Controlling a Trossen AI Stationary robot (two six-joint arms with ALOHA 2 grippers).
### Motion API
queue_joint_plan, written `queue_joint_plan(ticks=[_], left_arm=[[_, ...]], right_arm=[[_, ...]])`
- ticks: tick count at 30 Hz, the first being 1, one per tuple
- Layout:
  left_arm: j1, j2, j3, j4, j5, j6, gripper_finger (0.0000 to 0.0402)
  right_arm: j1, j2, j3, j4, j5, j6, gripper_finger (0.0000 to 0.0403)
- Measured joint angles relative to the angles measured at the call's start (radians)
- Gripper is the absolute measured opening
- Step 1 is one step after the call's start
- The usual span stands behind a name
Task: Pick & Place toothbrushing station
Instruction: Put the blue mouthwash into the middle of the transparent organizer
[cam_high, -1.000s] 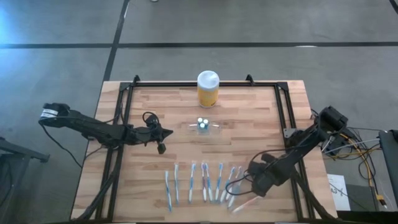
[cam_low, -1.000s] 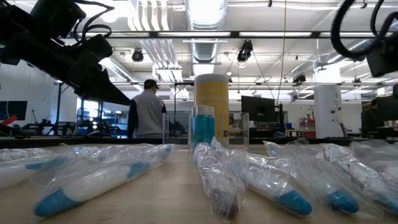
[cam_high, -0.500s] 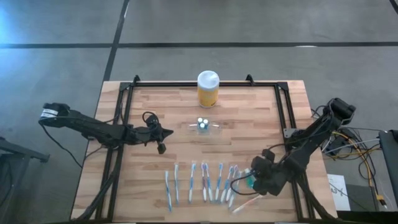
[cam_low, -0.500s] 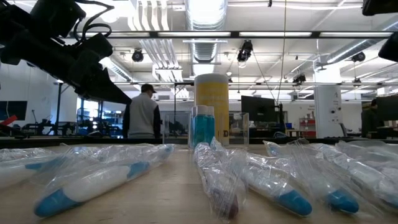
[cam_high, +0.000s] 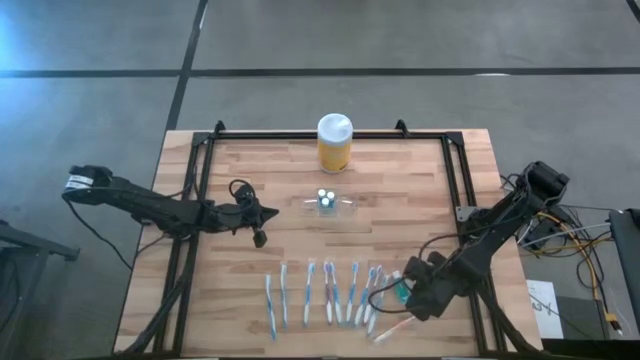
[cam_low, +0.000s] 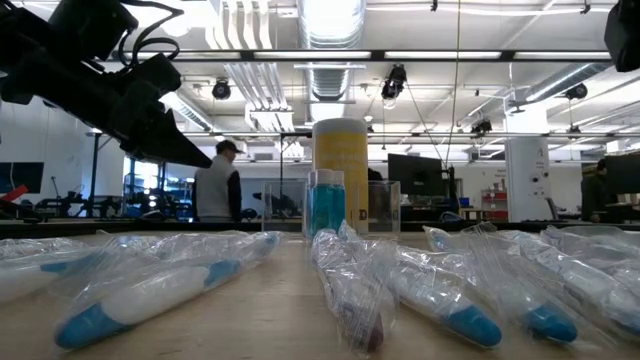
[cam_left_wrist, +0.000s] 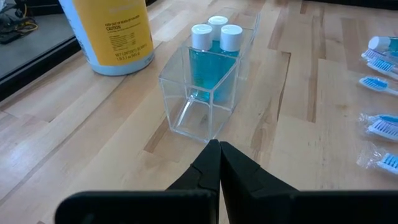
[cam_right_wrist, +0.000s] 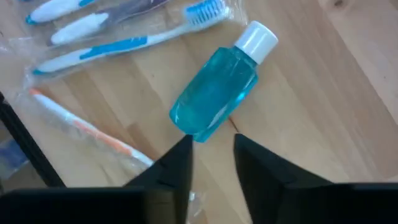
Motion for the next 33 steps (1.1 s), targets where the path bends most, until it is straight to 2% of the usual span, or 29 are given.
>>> queue_joint_plan(ticks=[7,11,16,21,26,30,33], left_arm=[[0.0,0.0,0.0,-0.004,0.0,0.027,0.0007],[0.0,0.0,0.0,-0.019,0.0,0.034,0.0007],[0.0,0.0,0.0,-0.06,0.0,0.03,0.0007],[0.0,0.0,0.0,-0.063,0.0,0.026,0.0007],[0.0,0.0,0.0,-0.061,0.0,0.024,0.0007],[0.0,0.0,0.0,-0.061,0.0,0.024,0.0007],[0.0,0.0,0.0,-0.06,0.0,0.024,0.0007]], right_arm=[[-0.028,-0.004,0.0,0.012,0.078,0.134,0.025],[-0.063,0.057,-0.003,0.037,0.018,0.157,0.0297],[-0.079,0.15,0.016,0.092,-0.03,0.161,0.033],[-0.09,0.25,0.058,0.09,-0.086,0.145,0.0338],[-0.099,0.365,0.106,0.024,-0.115,0.077,0.0326],[-0.099,0.416,0.139,-0.028,-0.111,0.018,0.0296],[-0.097,0.417,0.147,-0.037,-0.06,-0.017,0.0258]])
